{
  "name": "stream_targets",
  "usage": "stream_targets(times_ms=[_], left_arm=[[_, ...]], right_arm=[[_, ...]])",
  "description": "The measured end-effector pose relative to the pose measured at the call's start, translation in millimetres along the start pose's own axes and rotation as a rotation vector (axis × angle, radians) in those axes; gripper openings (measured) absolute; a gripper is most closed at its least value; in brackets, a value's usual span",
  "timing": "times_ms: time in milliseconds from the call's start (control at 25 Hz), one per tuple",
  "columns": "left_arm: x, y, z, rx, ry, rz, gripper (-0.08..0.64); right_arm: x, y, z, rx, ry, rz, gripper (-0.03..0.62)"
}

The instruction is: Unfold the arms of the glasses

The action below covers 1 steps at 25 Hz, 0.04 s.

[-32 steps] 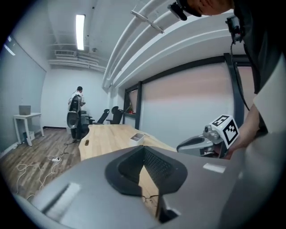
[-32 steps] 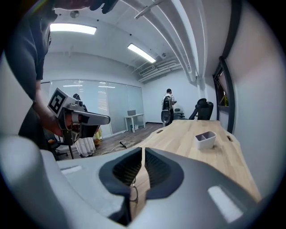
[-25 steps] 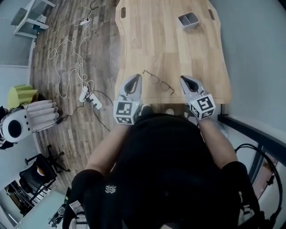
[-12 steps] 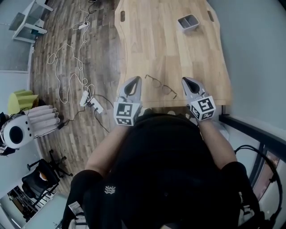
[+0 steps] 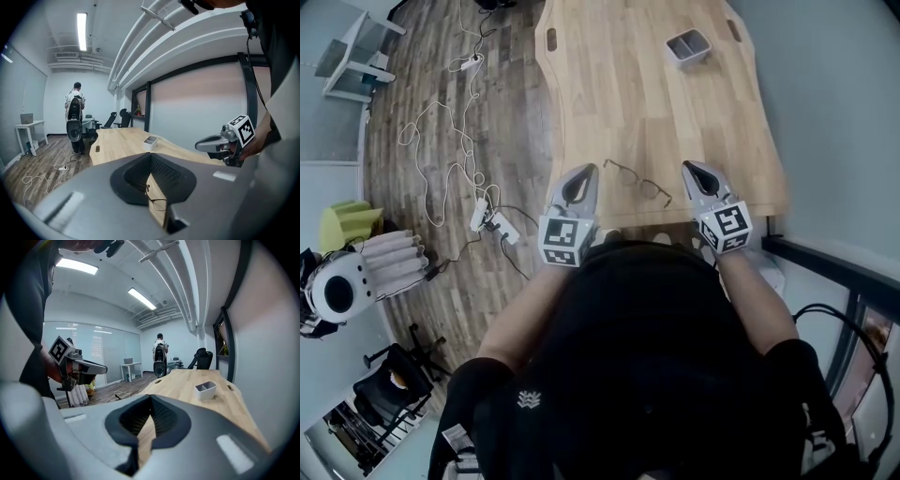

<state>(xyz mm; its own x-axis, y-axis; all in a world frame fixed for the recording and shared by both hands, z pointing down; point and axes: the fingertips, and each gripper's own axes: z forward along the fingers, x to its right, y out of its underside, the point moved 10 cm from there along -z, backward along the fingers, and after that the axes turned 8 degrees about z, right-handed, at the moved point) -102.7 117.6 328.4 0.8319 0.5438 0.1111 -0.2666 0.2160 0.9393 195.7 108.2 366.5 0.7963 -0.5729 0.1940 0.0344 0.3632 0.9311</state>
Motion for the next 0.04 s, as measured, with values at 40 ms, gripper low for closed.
stream_targets(times_ms=[40], left_arm=[[0.4, 0.3, -1.7, -0.001, -0.001, -0.001, 0.006]], right_arm=[[-1.3, 0.9, -1.8, -0.001, 0.003, -0.001, 0.000]])
